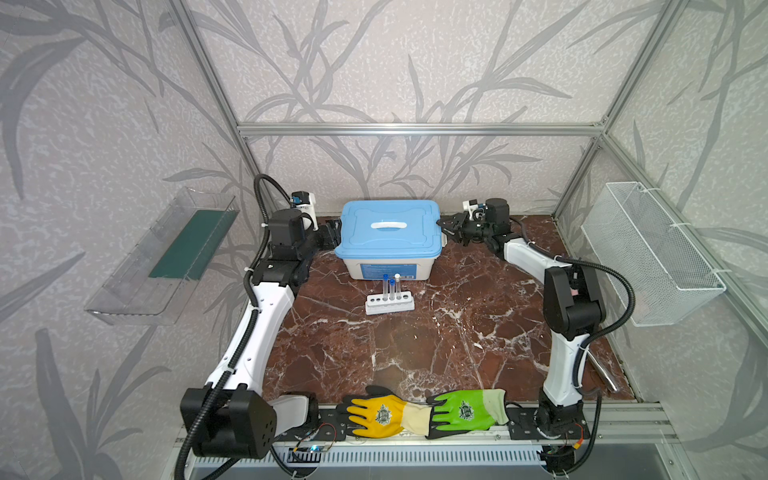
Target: Organize the chemistry lab equipment
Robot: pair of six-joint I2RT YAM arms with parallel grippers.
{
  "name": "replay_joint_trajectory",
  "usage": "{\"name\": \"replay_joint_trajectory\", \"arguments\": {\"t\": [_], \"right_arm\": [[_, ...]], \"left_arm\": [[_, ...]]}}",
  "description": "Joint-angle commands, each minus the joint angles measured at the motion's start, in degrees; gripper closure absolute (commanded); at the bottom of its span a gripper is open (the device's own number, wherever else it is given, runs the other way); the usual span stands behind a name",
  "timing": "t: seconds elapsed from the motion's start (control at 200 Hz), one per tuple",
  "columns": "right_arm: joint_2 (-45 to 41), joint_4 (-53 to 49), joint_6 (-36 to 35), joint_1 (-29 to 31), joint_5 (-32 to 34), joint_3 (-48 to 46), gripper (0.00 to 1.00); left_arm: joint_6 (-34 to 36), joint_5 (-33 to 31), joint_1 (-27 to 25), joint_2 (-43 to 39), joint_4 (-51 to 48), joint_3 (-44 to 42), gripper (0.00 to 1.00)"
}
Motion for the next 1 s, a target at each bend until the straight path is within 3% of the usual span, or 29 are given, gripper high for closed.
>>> {"name": "replay_joint_trajectory", "arguments": {"t": [0.0,0.43,0.75,0.995], "right_arm": [[-0.82,-6.07,-3.07,-0.43,1.96,0.48,0.68],[-1.78,-10.45,-7.59,-0.44,2.93,2.14,0.67],[-4.03,-14.94,-12.96,-0.60,3.32,3.80,0.45],[-7.09,-23.01,-22.12,-0.69,5.45,5.94,0.27]], "left_arm": [[0.99,0.09,-0.24,0.29,-0.58,1.73,0.38],[2.03,-0.35,-1.23,0.68,-1.34,2.15,0.38],[9.38,-7.11,-8.37,3.63,-4.94,4.57,0.38],[10.34,-8.73,-12.07,7.90,-3.97,5.10,0.37]]}}
